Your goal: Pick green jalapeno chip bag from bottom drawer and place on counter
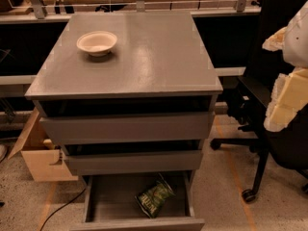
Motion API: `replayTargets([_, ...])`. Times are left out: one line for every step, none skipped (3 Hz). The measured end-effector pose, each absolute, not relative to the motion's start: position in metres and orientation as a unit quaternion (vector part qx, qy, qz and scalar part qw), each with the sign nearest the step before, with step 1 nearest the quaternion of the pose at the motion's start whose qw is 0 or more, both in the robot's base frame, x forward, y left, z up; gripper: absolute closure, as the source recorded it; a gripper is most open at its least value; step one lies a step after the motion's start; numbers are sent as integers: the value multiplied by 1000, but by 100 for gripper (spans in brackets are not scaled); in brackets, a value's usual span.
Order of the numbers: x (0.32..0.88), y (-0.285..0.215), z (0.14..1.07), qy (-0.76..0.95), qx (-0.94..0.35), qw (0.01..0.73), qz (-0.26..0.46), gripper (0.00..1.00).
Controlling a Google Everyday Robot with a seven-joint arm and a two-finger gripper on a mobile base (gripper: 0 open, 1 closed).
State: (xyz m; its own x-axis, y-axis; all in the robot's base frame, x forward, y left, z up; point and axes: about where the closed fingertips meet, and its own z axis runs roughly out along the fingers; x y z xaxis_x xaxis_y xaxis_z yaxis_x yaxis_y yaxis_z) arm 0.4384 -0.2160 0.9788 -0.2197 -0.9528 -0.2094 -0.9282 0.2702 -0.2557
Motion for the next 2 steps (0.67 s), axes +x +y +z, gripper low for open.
replayTargets([438, -216, 979, 780, -603, 163, -38, 0])
replayTargets([422, -209, 925, 791, -586, 174, 16, 0])
